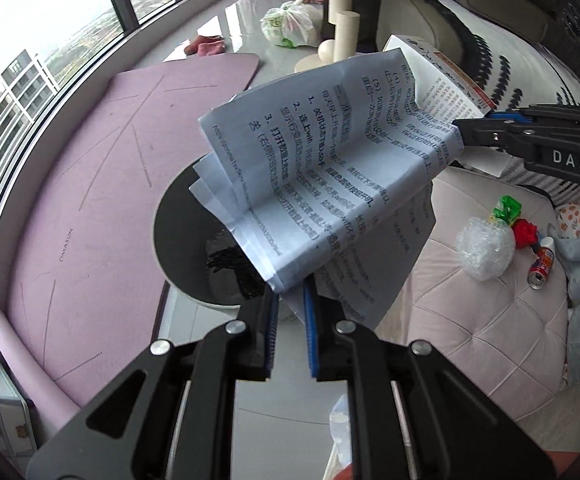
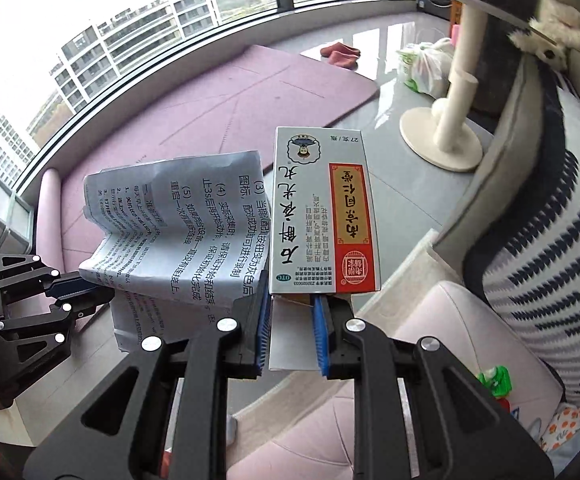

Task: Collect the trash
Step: 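Carry box and leaflet over the grey bin and open both tools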

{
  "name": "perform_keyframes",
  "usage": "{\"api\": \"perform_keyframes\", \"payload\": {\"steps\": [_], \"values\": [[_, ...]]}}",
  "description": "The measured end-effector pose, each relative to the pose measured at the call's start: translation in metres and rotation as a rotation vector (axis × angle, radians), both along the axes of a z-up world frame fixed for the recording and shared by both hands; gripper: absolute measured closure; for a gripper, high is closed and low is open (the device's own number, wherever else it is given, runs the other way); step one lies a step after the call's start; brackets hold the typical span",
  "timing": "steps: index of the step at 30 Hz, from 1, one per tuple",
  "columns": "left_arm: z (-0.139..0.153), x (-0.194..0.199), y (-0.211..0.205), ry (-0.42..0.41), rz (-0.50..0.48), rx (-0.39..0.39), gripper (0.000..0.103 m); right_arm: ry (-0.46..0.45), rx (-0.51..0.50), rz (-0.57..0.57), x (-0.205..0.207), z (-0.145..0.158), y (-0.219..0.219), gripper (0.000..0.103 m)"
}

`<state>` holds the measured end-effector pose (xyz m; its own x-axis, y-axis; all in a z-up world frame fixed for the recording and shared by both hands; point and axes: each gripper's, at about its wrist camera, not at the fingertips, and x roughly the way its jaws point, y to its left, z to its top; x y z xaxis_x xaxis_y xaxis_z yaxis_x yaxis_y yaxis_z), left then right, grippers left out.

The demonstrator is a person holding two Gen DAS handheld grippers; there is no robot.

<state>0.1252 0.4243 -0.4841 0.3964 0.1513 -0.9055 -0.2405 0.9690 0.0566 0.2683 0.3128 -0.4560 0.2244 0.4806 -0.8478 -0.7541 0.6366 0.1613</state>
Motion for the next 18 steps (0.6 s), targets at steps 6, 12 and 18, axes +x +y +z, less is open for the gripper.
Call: {"api": "perform_keyframes", "payload": {"steps": [6,12,18], "values": [[0.001,-0.011,0.061,-0.003,0.115,0.015,0.090,-0.002,0.026,0.078,-0.001,0.007,0.076,0.085],[-0.002,0.001,0.094,-0.038,0.159,0.011,0.085,-0.031,0.017,0.100,0.010,0.014,0.110,0.085],[-0.004,0.014,0.108,-0.063,0.170,0.020,0.066,-0.057,0.001,0.118,0.013,0.025,0.120,0.085]]}}
